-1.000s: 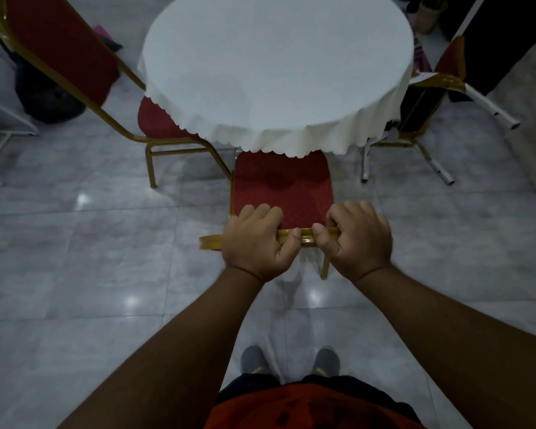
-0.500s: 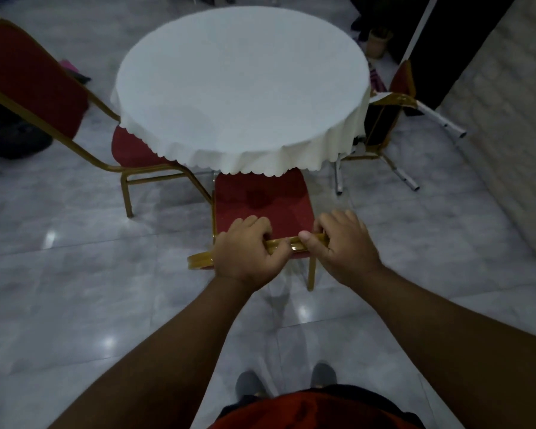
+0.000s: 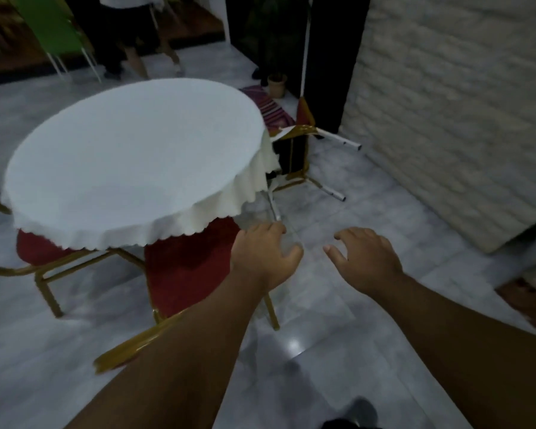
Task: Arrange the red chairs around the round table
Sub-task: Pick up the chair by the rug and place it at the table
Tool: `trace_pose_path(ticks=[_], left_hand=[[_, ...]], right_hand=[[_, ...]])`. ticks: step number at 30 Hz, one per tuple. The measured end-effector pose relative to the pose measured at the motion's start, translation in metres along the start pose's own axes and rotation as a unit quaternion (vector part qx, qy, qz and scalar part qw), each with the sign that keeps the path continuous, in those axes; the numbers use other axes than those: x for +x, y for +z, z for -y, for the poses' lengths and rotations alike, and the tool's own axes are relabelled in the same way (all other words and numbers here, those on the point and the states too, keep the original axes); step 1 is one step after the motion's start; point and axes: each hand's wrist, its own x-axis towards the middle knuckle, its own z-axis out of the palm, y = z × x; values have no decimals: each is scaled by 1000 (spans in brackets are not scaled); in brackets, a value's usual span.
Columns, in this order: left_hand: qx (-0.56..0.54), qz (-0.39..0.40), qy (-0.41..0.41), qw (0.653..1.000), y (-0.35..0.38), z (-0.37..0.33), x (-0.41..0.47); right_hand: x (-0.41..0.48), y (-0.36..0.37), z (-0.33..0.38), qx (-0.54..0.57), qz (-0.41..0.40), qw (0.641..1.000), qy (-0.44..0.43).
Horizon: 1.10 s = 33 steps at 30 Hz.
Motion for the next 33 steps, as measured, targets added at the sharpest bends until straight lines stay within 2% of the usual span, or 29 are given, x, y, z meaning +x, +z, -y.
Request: trace_pose_path(ticks=[6,13,20,25,33], left_hand=[[15,90,52,994,46,-120,81],[-23,128,65,989,94,-240,166],[-4,152,81,985,137,-289,269],[7,160,110,981,169,-308,367],[2,189,108,976,200,-343,529]], right_hand=[[20,-46,-144,-16,33,993,109],[54,-80,-264,-22,61,986,153],[138,-86,-341,-15,65,984,167],[227,-92,-392,-20,70,982,173],[363,-111,-465,-20,80,980,181]])
